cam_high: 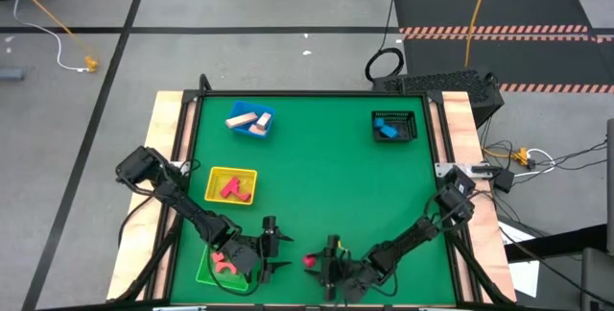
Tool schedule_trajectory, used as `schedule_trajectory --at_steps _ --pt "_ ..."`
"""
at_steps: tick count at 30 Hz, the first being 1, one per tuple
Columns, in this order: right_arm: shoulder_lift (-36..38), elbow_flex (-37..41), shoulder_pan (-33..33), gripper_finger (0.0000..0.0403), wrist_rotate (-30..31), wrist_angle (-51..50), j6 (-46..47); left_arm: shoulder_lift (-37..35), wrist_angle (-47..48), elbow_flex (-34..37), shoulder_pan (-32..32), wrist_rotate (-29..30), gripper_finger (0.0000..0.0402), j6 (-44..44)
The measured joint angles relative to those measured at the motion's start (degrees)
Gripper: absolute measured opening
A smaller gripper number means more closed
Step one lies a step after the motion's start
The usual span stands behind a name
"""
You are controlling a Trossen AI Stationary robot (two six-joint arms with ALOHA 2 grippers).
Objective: Sort & place blocks by color
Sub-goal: Put the red block into the yellow bin
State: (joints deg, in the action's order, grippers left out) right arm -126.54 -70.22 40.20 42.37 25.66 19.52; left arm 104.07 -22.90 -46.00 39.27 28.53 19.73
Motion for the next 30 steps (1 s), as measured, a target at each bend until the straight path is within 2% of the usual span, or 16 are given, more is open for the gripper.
schedule_trajectory --at_steps 5,9,15,23,30 --pt "0.1 0.0 -0.9 0.0180 1.5 -2.5 4.1 0.0 0.0 0.0 0.0 0.0 0.0296 0.0" --pt "0.5 0.1 -1.1 0.0180 6.3 -3.4 5.3 0.0 0.0 0.0 0.0 0.0 0.0296 0.0" --pt "5.8 0.3 -1.2 0.0180 7.7 -3.4 10.3 0.0 0.2 0.0 0.0 0.0 0.0296 0.0" --pt "10.9 0.1 -1.2 0.0194 10.0 -8.1 28.4 0.0 0.3 0.0 0.0 0.0 0.0296 0.0" --pt "8.9 0.1 -1.2 0.0259 10.0 -12.8 46.5 0.0 0.3 0.0 0.0 0.0 0.0296 0.0"
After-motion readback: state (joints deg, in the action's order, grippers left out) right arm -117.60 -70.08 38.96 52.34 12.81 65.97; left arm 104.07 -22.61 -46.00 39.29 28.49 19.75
